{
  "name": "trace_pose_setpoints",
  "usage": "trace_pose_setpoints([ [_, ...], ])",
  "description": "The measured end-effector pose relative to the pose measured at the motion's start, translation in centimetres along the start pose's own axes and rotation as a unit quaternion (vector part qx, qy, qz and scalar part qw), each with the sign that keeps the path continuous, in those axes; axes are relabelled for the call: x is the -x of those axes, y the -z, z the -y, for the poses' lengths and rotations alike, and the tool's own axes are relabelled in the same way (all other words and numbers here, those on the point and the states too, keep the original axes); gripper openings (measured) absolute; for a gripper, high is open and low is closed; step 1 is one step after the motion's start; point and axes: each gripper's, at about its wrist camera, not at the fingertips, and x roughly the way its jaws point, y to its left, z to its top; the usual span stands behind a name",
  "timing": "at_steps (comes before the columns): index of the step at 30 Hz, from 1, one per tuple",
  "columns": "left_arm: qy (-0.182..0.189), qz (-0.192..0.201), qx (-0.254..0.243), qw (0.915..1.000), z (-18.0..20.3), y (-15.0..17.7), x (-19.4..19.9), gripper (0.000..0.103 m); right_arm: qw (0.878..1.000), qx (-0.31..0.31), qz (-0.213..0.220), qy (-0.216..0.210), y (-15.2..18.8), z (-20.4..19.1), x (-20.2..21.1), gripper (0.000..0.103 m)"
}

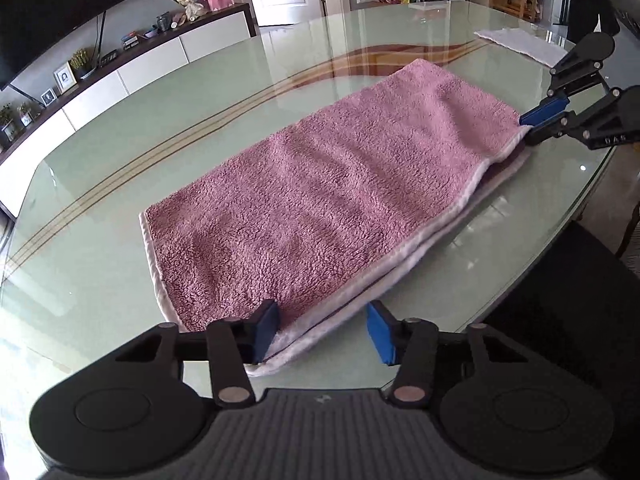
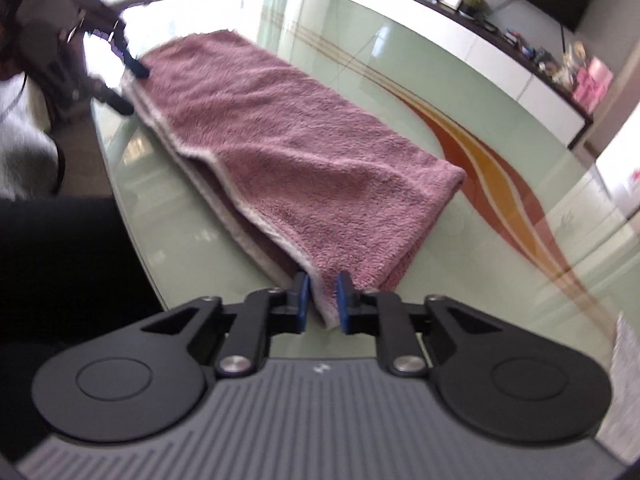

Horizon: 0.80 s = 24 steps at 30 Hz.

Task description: Fold towel

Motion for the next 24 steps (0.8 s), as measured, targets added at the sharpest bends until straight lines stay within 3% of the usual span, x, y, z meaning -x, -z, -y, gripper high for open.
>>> trace_pose_setpoints([
  [8,0.004,-0.003,0.02,0.9998,-1.0,-0.3,0.3,0.029,0.997,-0.059,0.04,-0.015,-0.7,1.0,1.5,0.007],
  [15,0.013,0.003,0.054,0.9984,-2.0,-1.1,0.6,0.012,0.994,-0.078,0.074,-0.002,-2.5,2.1,3.0,0.007],
  [24,-0.005,0.033,0.071,0.997,-3.8,-4.0,2.2,0.009,0.991,-0.078,0.109,0.022,-5.3,3.6,4.0,0.007],
])
